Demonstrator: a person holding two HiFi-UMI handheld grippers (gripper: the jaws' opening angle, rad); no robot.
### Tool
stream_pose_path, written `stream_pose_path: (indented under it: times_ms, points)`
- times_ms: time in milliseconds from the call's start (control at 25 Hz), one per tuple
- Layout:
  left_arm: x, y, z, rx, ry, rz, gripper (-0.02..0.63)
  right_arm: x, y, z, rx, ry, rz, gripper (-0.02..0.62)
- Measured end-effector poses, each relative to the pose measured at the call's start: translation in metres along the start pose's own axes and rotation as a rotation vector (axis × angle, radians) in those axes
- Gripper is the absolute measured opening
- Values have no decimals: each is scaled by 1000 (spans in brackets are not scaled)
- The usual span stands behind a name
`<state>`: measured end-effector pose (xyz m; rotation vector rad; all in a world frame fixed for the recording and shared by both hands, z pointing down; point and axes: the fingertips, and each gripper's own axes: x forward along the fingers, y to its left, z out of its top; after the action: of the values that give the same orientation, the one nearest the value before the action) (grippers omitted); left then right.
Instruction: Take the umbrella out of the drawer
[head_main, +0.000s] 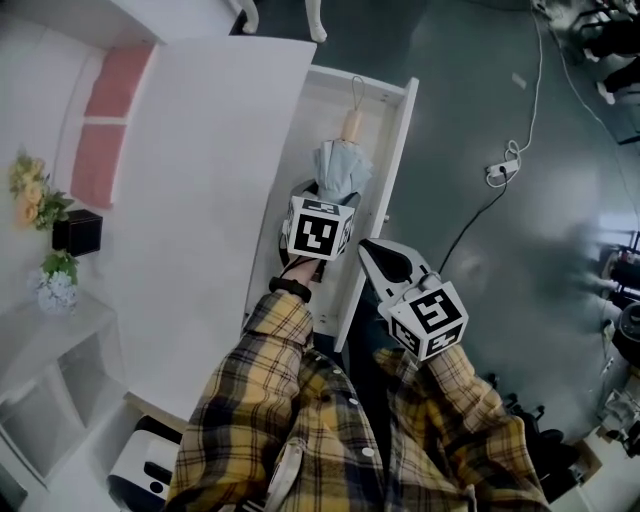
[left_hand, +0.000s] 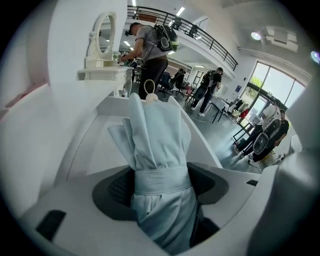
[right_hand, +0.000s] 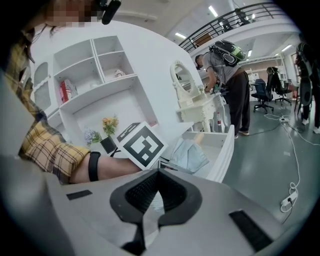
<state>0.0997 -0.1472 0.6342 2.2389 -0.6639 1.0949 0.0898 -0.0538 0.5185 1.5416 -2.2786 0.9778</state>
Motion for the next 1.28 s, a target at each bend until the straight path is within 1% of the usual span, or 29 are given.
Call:
stream_pose_path:
  times_ms: [160,440,680,960,1160,1280]
  points:
    - [-22,-4,10,-18,-48,2,314,-7,6,12,-33,-10,6,17]
    - [-63,-13,33,-12,-145,5,314,-14,18,25,-72,-28,12,17]
    - [-106,-19,47,11,-222,-9,314,-21,40,35,-122,-33,30,17]
    - [-160,-30,58,87,-297,-3,314,-34,58,52,-159,-61,39,17]
    - [-202,-33,66,71,-371,-8,314,-38,73,65,-183,-82,57,17]
    - [-228,-33,72,72,-428,1,314,-40,79,77,-206,-100,72,17]
